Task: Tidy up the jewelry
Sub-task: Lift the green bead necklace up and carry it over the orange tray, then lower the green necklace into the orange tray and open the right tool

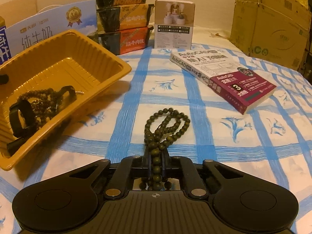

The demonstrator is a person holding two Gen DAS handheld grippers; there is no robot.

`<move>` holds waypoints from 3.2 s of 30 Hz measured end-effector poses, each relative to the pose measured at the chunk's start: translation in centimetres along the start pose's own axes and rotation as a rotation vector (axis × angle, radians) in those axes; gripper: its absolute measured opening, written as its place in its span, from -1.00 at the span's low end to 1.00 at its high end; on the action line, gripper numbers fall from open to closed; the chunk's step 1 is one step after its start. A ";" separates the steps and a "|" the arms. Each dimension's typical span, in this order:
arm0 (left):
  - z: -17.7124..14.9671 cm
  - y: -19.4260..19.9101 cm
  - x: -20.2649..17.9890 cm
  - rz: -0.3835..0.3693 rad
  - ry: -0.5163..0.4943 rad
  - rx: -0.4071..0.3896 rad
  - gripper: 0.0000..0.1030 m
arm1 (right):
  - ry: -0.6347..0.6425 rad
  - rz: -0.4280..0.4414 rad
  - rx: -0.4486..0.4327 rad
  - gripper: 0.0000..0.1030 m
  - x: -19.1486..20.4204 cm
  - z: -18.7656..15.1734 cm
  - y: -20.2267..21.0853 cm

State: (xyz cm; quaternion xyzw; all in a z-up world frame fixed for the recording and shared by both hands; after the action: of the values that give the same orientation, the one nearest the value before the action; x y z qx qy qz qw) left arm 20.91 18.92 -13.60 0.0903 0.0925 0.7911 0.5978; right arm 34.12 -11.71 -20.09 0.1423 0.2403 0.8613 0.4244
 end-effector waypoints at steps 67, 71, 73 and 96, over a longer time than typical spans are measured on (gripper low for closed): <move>0.3 0.1 -0.3 0.019 -0.004 0.005 -0.81 | -0.076 0.365 -0.066 -0.82 13.9 9.3 -1.1; 0.3 0.1 -0.3 0.020 -0.003 0.006 -0.81 | -0.076 0.360 -0.069 -0.82 13.5 9.6 -1.2; 0.3 0.2 -0.3 0.019 -0.005 0.006 -0.81 | -0.080 0.359 -0.080 -0.82 13.7 10.1 -1.2; 0.0 -0.1 -0.1 0.025 -0.004 0.013 -0.80 | -0.088 0.322 -0.080 0.01 13.6 8.4 -3.1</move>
State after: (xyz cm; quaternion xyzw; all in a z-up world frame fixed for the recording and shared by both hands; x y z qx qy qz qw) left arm 21.01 18.82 -13.61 0.0969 0.0951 0.7979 0.5874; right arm 31.79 3.23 -14.13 0.1994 0.1614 0.9200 0.2962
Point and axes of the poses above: each gripper's, at about its wrist camera, not at the fingertips, and y roughly against the way its jaws point, x to its left, z to its top, the point moved 7 cm from there along -y, roughly the way its jaws point, and after that the axes turned 11 degrees about -x, right-handed, at the moved point
